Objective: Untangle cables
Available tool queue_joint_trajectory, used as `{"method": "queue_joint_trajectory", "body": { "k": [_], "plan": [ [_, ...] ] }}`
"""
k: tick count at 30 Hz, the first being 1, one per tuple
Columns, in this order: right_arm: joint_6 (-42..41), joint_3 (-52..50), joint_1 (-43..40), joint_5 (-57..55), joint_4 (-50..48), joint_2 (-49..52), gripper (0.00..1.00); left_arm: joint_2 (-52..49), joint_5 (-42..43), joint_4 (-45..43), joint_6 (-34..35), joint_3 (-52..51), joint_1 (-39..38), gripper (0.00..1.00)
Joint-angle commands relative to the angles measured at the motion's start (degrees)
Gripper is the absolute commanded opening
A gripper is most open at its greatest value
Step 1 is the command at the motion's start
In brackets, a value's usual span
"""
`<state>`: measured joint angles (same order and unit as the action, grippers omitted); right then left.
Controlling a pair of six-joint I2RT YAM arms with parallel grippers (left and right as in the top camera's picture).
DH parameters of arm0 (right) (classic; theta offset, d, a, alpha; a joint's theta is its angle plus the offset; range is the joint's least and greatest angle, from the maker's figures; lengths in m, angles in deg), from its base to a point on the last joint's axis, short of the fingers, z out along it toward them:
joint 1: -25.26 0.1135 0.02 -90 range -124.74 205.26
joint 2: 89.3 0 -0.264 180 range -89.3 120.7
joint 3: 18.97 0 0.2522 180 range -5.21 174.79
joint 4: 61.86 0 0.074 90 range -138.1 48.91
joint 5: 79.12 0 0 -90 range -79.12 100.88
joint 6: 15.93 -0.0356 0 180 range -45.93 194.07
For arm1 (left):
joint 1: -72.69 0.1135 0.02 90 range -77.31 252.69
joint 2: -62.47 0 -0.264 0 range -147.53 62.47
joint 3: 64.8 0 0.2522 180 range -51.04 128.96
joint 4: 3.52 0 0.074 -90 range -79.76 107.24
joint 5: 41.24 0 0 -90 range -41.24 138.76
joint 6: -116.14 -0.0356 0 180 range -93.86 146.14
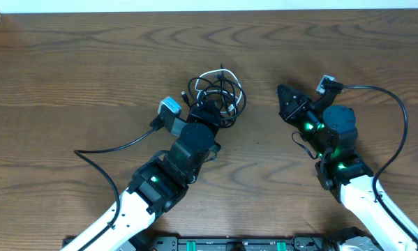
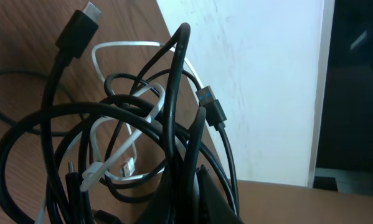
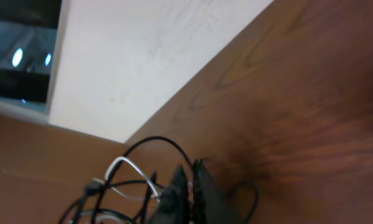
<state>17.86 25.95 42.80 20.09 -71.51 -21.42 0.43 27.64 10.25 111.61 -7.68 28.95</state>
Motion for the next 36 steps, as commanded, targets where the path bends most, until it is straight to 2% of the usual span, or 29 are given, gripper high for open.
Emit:
{"method": "queue_joint_trajectory", "body": {
  "k": [1, 11, 17, 23, 28, 36],
  "plan": [
    [0.3, 0.7, 0.2, -0.3, 0.1, 0.3, 0.01, 0.7, -0.5, -0.1, -1.2, 0.3, 0.1, 0.08],
    [0.3, 0.7, 0.2, -2.2, 0.1, 0.3, 0.01, 0.7, 5.8, -2.1, -1.3, 0.3, 0.1, 0.08],
    [0.3, 0.7, 0.2, -2.0, 0.1, 0.3, 0.02, 0.7, 9.7, -8.2, -9.5, 0.3, 0.1, 0.08],
    [0.3, 0.7, 0.2, -1.7, 0.1, 0.3, 0.06, 0.7, 11.3, -8.5, -9.6, 0.3, 0.1, 0.08],
    [0.3, 0.7, 0.6, -1.5, 0.3, 0.3, 0.09, 0.7, 14.7, -12.1, -9.6, 0.3, 0.1, 0.08],
    [0.3, 0.7, 2.9, -1.5, 0.1, 0.3, 0.14, 0.7, 15.2, -15.1, -9.6, 0.3, 0.1, 0.08]
  ]
}}
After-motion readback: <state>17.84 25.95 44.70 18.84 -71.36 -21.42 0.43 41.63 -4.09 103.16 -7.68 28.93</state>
